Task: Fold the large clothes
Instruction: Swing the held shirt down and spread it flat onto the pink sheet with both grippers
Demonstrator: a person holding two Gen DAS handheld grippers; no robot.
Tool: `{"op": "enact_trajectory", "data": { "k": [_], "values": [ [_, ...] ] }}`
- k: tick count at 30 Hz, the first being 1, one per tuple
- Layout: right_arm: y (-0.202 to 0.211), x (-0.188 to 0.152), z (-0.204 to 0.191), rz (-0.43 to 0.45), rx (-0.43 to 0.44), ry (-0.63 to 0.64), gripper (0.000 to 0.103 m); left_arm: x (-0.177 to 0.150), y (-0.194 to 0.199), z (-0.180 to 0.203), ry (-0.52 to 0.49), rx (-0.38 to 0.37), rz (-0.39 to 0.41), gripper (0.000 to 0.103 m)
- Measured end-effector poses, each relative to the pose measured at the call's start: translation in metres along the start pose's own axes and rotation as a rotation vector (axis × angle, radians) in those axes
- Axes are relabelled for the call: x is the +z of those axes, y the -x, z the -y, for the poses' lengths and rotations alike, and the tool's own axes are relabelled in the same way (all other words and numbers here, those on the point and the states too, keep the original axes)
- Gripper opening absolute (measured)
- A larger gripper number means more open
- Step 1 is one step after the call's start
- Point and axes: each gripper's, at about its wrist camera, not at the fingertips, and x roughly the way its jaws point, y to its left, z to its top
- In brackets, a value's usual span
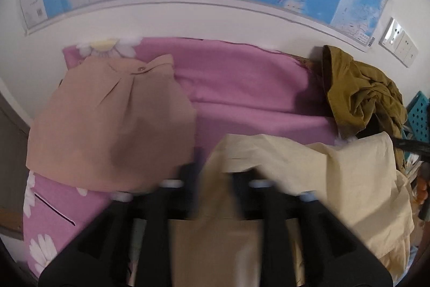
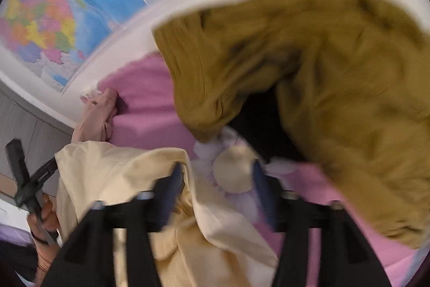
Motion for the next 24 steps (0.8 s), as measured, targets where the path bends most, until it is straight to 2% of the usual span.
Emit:
{"op": "enact_trajectory", "data": {
  "k": [2,3,5,8,9,11,12,14,16,17,18,19,21,22,24],
  "values": [
    [0.038,-0.01,-0.009,0.073,0.011,0.046,0.066,-0.007,0.018,-0.006,-0.027,-0.061,0.032,0.051],
    [0.061,-0.024,-0.02,0.102,0.027,0.104,0.068,-0.013,0.026,-0.008,-0.049,-0.117,0.051,0.053],
    [0.078,-0.039,-0.039,0.101,0.044,0.209,0.076,-0.029,0.057,-0.013,-0.096,-0.254,0.106,0.066],
    [0.093,-0.105,-0.077,0.038,0.053,0.358,0.083,-0.055,0.091,-0.003,-0.2,-0.359,0.168,0.082],
    [0.089,-0.126,-0.086,0.0,0.036,0.389,0.083,-0.069,0.099,0.004,-0.249,-0.423,0.161,0.082],
    [0.079,-0.155,-0.094,-0.064,0.016,0.408,0.084,-0.087,0.103,0.022,-0.318,-0.482,0.125,0.084],
    [0.071,-0.168,-0.094,-0.104,0.002,0.401,0.085,-0.098,0.1,0.037,-0.365,-0.492,0.098,0.086],
    [0.058,-0.187,-0.093,-0.15,-0.035,0.394,0.084,-0.11,0.081,0.066,-0.432,-0.462,0.027,0.089],
    [0.049,-0.195,-0.09,-0.161,-0.058,0.391,0.039,-0.114,0.058,0.086,-0.464,-0.417,-0.033,0.088],
    [0.051,-0.193,-0.087,-0.161,-0.042,0.376,0.006,-0.113,0.043,0.099,-0.483,-0.381,-0.069,0.085],
    [0.058,-0.189,-0.083,-0.146,-0.036,0.354,0.006,-0.111,0.035,0.106,-0.493,-0.359,-0.083,0.082],
    [0.078,-0.182,-0.082,-0.081,-0.05,0.353,0.005,-0.105,0.024,0.114,-0.494,-0.324,-0.101,0.074],
    [0.107,-0.167,-0.08,0.007,-0.087,0.351,0.005,-0.089,0.012,0.121,-0.483,-0.278,-0.115,0.054],
    [0.129,-0.154,-0.077,0.065,-0.128,0.342,0.005,-0.075,0.009,0.12,-0.463,-0.264,-0.105,0.038],
    [0.171,-0.135,-0.065,0.16,-0.216,0.339,0.004,-0.041,0.012,0.111,-0.371,-0.286,-0.087,0.033]
  ]
}}
